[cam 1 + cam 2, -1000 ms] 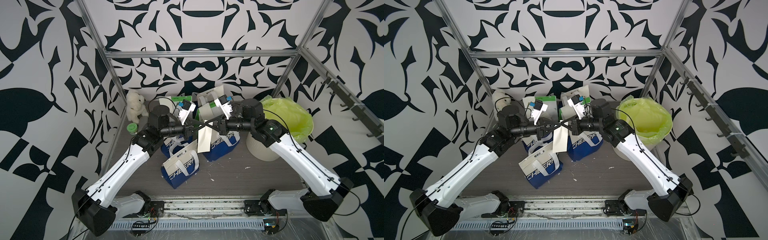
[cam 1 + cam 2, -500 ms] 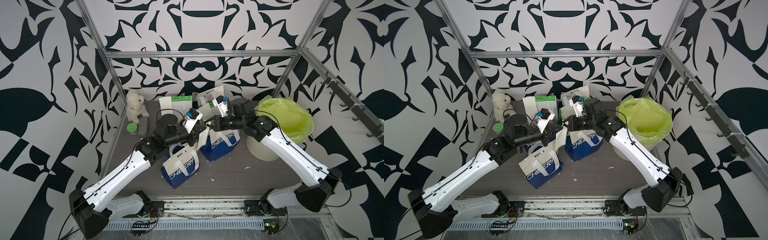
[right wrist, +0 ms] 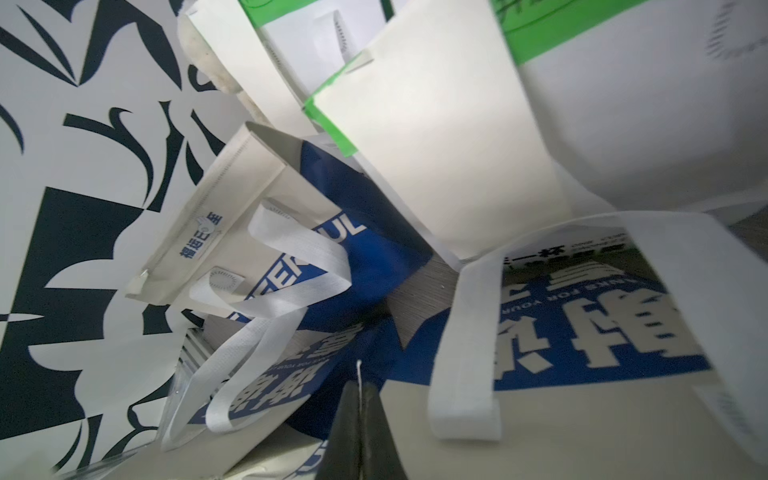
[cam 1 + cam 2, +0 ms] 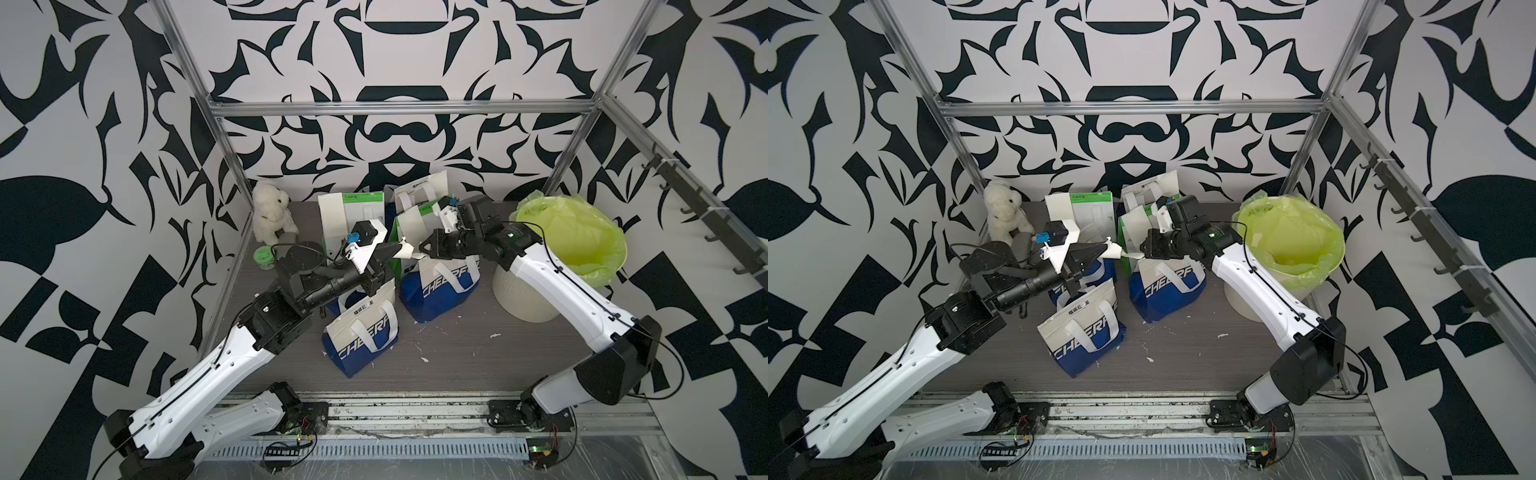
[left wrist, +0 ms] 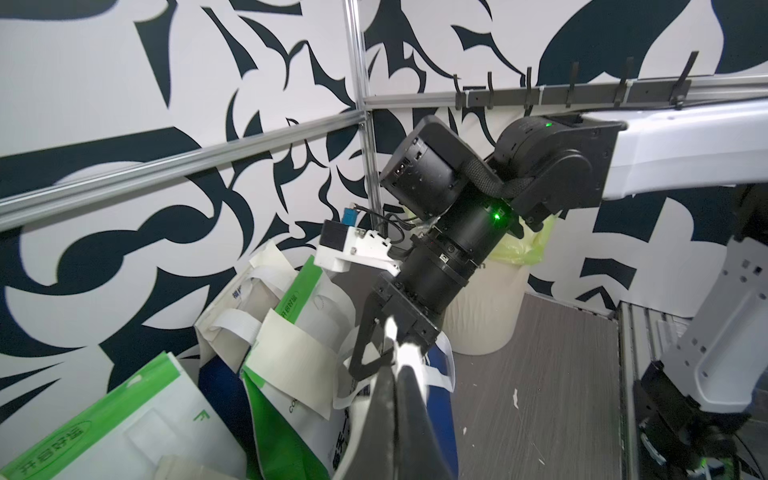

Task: Shred takeout receipts and throw away
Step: Shred the takeout receipt, then place the takeout receipt in the trash bin.

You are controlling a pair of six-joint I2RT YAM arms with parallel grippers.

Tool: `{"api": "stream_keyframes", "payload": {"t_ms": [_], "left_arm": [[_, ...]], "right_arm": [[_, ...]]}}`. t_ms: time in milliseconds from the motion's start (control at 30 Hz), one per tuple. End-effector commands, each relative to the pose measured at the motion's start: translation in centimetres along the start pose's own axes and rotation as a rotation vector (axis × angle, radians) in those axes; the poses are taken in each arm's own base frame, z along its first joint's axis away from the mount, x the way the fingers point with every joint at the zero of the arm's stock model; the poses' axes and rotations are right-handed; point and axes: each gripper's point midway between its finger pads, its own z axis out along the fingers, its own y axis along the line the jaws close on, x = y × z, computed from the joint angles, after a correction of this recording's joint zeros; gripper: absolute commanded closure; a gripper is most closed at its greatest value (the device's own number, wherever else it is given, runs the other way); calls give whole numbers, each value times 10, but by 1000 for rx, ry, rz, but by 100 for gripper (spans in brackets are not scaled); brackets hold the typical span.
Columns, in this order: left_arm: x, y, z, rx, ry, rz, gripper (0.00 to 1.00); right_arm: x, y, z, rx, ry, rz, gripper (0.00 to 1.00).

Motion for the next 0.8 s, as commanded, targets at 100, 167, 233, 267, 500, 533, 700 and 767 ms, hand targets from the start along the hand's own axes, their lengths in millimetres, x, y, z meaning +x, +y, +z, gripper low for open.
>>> {"api": "stream_keyframes", "payload": {"t_ms": [100,167,233,267,500,533,700,767], "left_arm": [[-14,9,-21,-78,-75,6,100],[-17,14,-25,-111,-94,5,100],[-23,21,-31,-158,-122,5,100],[-24,24,-33,-176,-131,4,100],[-24,31,-35,-217,-121,-7,100],[-23,30,-32,-205,-116,-12,100],[-16,22,-20,-146,-89,-35,100],[-13,20,-15,-131,-76,-47,100]], "right_arm": [[-34,-11,-40,62,-96,-54,100],[-36,-19,-48,86,-101,-51,100],[-39,-27,-59,120,-113,-50,100],[-40,-30,-64,132,-120,-49,100],[-77,-54,-155,330,-334,-64,100],[-83,-66,-174,415,-368,-58,100],[-94,-123,-250,822,-457,-21,100],[-93,-142,-270,906,-477,8,100]]}}
